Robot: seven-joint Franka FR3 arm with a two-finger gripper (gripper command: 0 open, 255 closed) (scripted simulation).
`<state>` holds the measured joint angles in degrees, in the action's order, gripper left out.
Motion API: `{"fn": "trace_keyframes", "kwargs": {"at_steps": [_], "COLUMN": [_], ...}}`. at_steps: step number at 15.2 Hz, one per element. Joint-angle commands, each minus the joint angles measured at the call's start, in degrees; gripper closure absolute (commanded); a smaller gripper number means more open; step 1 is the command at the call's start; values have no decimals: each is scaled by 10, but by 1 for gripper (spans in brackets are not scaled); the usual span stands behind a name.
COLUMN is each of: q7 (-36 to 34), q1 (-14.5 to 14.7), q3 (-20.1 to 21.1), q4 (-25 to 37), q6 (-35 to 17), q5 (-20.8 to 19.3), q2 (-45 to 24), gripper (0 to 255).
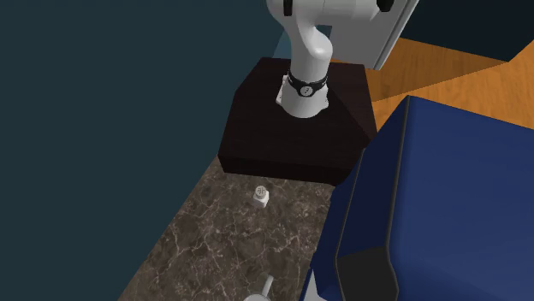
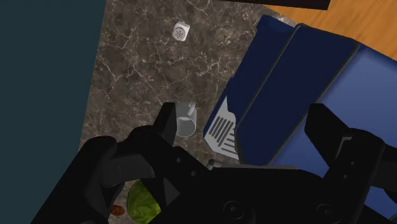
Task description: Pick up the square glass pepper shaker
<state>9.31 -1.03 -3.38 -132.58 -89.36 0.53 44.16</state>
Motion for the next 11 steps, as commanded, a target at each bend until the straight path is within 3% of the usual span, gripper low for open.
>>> {"fn": "trace_keyframes", "kwargs": {"at_steps": [1,11], "q7": [0,1], "q1": [0,-19], "q3": [0,-13], "q4": [0,-197], "q6": [0,-203], "q5": [0,-22], "q2": [0,6], "gripper": [0,0]}}
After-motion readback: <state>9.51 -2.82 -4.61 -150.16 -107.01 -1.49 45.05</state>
